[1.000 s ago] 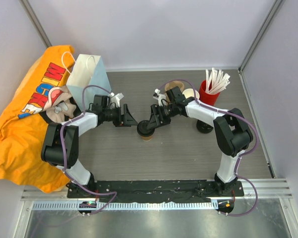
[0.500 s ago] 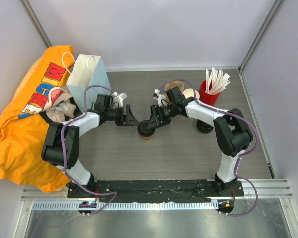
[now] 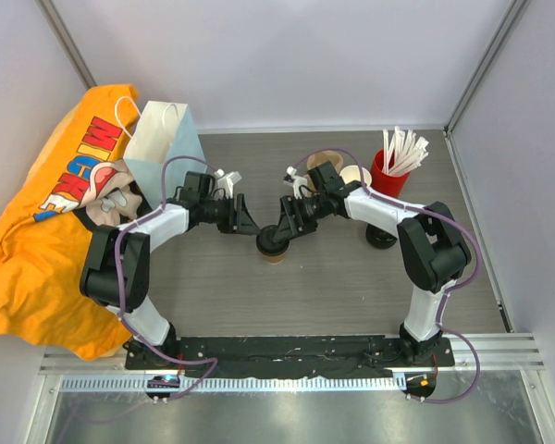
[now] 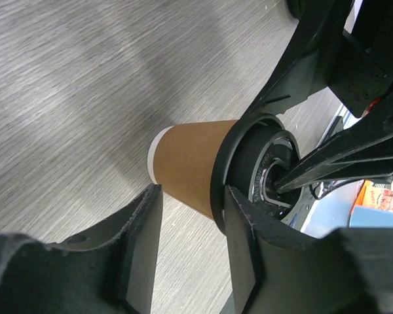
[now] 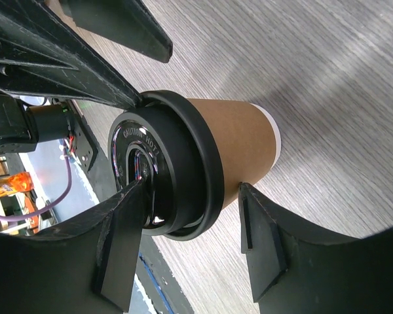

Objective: Pack the takeout coffee

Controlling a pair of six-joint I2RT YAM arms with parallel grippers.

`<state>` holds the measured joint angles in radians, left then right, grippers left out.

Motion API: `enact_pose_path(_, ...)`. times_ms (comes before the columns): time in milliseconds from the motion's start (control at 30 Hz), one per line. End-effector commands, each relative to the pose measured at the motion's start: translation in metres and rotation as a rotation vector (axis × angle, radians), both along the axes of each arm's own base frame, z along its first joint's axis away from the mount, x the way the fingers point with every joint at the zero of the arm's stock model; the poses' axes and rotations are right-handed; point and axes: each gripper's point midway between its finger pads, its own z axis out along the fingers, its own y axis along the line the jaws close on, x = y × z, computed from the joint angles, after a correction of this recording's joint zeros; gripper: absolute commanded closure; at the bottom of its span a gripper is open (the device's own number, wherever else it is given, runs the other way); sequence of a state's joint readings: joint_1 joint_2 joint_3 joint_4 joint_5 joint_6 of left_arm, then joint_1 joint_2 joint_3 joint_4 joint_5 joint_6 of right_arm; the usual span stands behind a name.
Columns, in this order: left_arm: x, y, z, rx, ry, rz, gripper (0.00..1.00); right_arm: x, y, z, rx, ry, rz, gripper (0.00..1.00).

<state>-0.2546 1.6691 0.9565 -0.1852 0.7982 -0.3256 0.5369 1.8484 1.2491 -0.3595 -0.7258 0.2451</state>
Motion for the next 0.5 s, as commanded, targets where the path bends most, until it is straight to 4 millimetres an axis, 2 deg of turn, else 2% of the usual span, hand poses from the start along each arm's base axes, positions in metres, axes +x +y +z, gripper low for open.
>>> enact_pose_path(0, -0.008, 0.026, -0.055, 0.223, 0.056, 0.032, 0.56, 0.003, -0.003, -0.019, -0.073, -0.030, 0.003, 0.39)
enact_pose_path(167, -0.008, 0.025, -0.056, 0.228, 0.065, 0.027, 0.56, 0.002, -0.004, -0.019, -0.078, -0.037, 0.006, 0.39)
enact_pose_path(300, -0.008, 0.021, -0.048, 0.206, 0.052, 0.018, 0.57, 0.003, -0.004, -0.018, -0.079, -0.044, 0.004, 0.39)
enact_pose_path(367, -0.006, 0.019, -0.040, 0.183, 0.035, 0.017, 0.55, 0.004, -0.004, -0.015, -0.076, -0.050, 0.003, 0.39)
enact_pose_path(467, -0.002, 0.011, -0.021, 0.121, 0.001, 0.007, 0.46, 0.006, -0.003, -0.008, -0.067, -0.068, 0.006, 0.39)
